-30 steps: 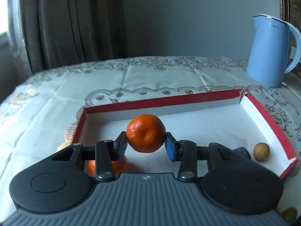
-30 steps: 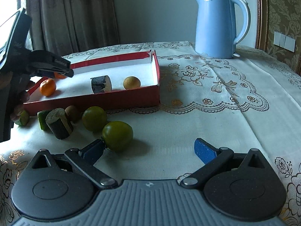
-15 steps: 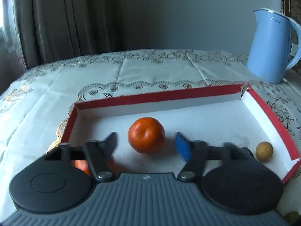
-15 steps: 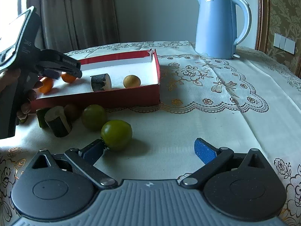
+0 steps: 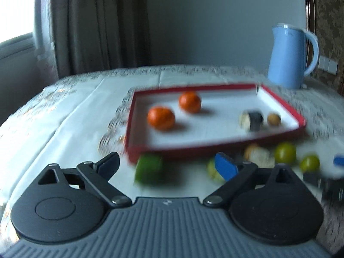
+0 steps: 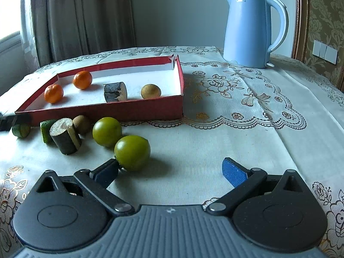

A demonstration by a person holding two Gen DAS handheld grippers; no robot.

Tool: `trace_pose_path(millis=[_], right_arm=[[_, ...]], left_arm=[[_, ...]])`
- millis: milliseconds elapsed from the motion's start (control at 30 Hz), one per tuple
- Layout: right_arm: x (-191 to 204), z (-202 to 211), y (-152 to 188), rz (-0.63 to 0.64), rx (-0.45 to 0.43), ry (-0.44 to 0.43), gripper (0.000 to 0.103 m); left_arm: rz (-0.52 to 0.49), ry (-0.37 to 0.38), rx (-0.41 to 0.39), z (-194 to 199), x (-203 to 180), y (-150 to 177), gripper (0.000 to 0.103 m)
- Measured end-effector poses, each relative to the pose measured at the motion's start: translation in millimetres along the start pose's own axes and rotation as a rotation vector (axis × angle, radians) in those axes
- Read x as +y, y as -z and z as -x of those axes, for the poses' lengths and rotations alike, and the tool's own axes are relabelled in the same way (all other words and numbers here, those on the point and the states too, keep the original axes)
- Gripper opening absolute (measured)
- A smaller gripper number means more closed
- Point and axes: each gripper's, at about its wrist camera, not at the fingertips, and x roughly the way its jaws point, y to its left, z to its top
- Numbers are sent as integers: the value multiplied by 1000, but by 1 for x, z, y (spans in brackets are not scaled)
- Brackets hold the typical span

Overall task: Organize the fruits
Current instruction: 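Move the right gripper to the green tomato and close on it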

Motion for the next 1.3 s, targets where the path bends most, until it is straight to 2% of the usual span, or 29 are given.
trace_pose_path(millis=[133,367,533,833,1000,1067,1133,1167,1300], right_arm=[[0,0,0,2,1,1,103],[1,0,0,6,2,4,103],[4,0,0,29,-1,0,103],[23,9,2,142,-50,-48,102],[19,12,0,99,-76,-87,102],[17,10,-1,83,-75,-88,98],[16,8,-3,76,-69,-75,88],[16,6,-3,76,-61,-76,86],[18,3,-3,87,-42,-94,60]], left_arm=[[45,9,31,3,8,13,95],[52,9,100,-11,11,22,97],[53,-12,102,-14,14,22,103],[49,-16,112,-17,13,22,103],[56,-11,115,-17,15,22,103],[57,-11,115,-17,15,22,103],[58,-11,115,-17,15,21,103],[58,-11,115,-17,15,21,103],[58,-11,115,-17,15,21,103]])
